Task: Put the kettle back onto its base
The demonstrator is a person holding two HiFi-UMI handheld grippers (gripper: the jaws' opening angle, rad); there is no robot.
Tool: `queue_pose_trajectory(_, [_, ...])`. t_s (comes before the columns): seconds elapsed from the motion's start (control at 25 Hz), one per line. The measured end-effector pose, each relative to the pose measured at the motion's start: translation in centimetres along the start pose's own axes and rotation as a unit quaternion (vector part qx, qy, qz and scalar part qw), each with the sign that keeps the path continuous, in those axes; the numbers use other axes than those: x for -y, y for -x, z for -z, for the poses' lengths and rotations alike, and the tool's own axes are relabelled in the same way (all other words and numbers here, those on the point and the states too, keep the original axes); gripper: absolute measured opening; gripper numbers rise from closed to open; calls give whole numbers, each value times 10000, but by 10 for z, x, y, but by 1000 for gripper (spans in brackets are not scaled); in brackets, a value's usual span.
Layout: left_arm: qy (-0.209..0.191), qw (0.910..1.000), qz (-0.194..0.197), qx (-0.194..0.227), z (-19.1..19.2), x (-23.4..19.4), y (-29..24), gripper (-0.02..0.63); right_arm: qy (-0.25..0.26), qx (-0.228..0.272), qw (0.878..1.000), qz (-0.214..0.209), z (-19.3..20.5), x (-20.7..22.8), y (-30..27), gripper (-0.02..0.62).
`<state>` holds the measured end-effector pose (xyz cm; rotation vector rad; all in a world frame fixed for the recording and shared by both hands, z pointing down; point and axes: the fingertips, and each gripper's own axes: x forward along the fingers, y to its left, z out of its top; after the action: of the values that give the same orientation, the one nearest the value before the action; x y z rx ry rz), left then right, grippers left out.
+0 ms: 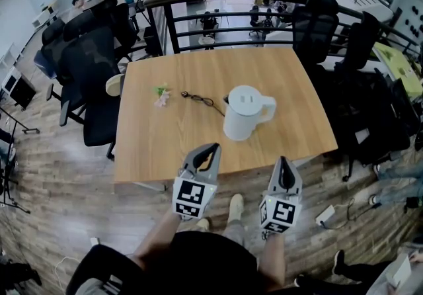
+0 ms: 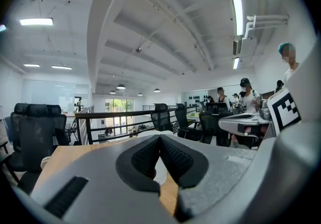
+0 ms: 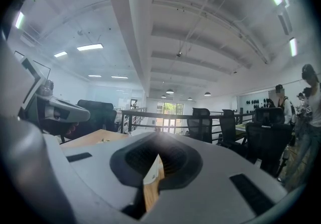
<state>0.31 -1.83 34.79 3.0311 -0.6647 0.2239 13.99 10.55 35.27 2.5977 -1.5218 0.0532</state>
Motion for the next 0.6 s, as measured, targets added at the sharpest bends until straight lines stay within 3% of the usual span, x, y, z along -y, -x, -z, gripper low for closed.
queue_pose_trajectory(0.6, [8,10000,9,-20,0,-2,0,0,33,7,10000,-45,0,-4,-3,-5])
